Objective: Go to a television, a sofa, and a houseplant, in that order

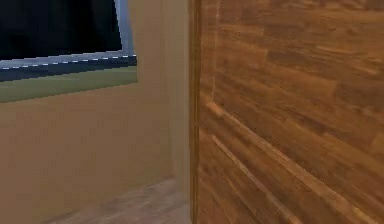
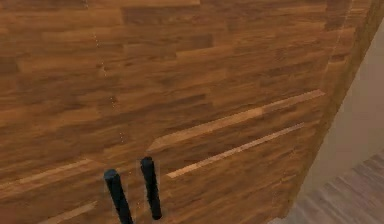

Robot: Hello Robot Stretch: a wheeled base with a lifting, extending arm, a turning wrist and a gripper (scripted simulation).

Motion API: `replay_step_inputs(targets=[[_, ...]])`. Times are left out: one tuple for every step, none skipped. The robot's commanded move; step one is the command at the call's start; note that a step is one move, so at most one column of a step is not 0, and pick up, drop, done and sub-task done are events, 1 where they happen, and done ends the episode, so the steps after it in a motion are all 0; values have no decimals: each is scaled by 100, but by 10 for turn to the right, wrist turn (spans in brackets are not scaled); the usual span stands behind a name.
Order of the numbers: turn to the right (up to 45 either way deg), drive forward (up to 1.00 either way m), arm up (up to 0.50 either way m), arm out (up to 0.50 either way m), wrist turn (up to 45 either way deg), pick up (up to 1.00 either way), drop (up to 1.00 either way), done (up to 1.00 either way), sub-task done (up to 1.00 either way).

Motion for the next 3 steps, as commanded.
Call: replay_step_inputs(targets=[[-450,0,0,0,0,0,0,0,0],[-450,0,0,0,0,0,0,0,0],[-240,0,0,0,0,0,0,0,0]])
